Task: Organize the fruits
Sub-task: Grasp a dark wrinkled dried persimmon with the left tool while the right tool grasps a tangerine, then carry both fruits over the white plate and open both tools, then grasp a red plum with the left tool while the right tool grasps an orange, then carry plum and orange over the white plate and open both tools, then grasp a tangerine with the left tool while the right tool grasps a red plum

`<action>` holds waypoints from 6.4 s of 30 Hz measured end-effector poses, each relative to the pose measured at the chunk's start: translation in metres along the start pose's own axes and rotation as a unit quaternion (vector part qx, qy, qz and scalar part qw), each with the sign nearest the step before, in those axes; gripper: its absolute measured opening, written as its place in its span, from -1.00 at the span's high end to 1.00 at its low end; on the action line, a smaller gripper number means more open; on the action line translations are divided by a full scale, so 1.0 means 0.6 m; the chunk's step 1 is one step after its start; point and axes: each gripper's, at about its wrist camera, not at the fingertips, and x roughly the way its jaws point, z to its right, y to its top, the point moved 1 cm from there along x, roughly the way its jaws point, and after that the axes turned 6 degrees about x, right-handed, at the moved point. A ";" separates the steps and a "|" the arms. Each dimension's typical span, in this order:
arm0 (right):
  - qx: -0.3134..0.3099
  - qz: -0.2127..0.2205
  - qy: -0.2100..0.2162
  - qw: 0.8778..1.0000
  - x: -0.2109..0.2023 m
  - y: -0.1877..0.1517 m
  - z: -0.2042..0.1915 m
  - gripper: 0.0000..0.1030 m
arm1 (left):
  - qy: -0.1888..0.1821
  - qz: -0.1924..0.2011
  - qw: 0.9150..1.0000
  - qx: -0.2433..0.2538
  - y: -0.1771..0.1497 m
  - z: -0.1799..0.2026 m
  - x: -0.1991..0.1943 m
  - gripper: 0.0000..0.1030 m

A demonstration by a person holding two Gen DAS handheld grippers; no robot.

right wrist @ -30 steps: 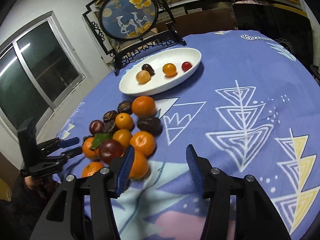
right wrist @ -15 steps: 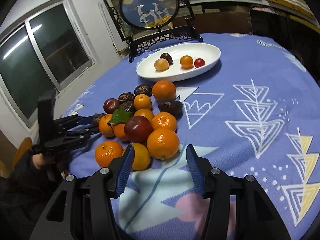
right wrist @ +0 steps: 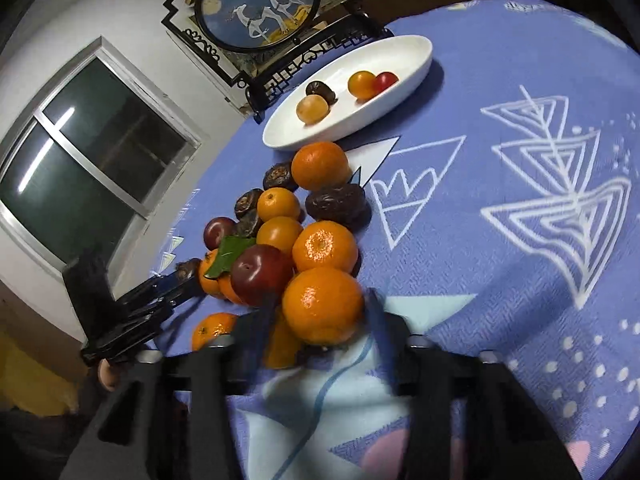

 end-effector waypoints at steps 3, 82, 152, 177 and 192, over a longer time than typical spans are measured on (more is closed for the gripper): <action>-0.007 0.011 0.002 1.000 -0.009 -0.007 -0.002 0.20 | 0.000 0.005 1.000 -0.003 0.002 -0.001 -0.004 0.13; -0.002 0.077 -0.059 0.995 -0.077 0.022 0.000 -0.08 | -0.013 -0.021 0.997 0.074 0.048 0.028 0.026 0.15; -0.033 0.117 -0.090 0.989 0.071 0.341 0.003 0.02 | -0.039 0.003 0.999 0.038 0.310 0.048 0.181 -0.41; -0.036 0.127 -0.108 0.985 -0.080 0.051 0.000 -0.06 | -0.034 -0.007 0.993 0.117 0.043 0.095 0.022 0.02; -0.127 0.044 -0.092 0.987 -0.027 -0.023 -0.075 -0.06 | -0.054 -0.015 0.997 0.055 0.034 0.075 0.042 0.16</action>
